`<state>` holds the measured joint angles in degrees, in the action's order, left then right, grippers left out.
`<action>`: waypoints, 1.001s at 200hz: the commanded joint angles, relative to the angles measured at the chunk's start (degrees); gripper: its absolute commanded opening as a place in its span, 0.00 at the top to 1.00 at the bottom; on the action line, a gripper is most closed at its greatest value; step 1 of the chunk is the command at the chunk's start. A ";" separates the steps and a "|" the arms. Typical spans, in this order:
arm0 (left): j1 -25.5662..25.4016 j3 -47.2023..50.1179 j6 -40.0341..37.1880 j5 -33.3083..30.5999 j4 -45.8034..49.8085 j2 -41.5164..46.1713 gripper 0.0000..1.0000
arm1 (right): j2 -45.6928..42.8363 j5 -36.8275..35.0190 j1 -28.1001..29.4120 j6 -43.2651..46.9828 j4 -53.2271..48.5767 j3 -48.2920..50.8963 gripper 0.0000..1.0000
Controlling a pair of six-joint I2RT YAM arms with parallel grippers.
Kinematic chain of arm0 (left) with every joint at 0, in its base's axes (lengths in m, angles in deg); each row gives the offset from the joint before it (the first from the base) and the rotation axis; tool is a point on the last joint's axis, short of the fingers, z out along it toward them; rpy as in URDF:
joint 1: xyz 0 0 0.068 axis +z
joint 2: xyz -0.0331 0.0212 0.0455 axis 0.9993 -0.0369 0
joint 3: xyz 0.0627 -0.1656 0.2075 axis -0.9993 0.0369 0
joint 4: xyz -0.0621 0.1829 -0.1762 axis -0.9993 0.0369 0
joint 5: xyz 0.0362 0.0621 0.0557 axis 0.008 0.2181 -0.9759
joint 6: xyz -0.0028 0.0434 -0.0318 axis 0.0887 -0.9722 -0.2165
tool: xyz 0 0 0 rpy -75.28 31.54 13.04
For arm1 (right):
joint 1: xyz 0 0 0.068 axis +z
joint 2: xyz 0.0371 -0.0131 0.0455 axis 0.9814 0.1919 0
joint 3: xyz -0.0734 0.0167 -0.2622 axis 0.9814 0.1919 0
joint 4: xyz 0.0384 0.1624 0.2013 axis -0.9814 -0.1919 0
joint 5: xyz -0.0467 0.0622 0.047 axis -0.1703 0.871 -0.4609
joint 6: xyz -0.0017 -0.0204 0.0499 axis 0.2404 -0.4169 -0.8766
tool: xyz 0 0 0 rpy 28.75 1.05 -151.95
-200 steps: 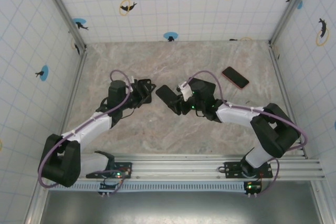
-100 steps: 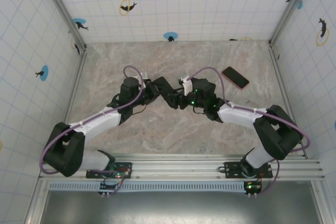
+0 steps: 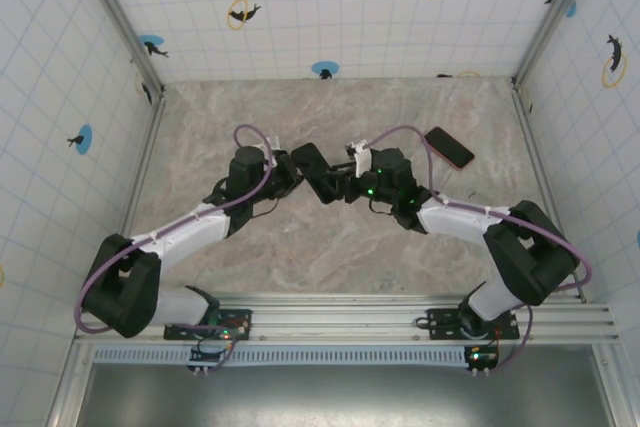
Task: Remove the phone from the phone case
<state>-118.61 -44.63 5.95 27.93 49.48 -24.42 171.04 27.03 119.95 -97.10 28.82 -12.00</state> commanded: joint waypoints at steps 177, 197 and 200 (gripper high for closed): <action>1.83 -13.89 7.04 13.36 -19.71 -6.62 0.92 | -17.18 -3.54 0.59 -27.39 38.20 22.46 0.44; 1.73 -13.40 9.52 13.15 -22.54 -6.50 0.92 | -16.15 -5.50 1.38 -29.06 42.17 22.67 0.47; 1.76 -13.35 9.69 13.15 -22.79 -6.47 0.92 | -15.89 -5.72 1.53 -29.09 42.53 22.54 0.48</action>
<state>-117.03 -56.45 10.54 39.44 37.46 -31.29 154.90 25.90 120.54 -122.39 59.70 9.86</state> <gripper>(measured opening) 0.134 0.544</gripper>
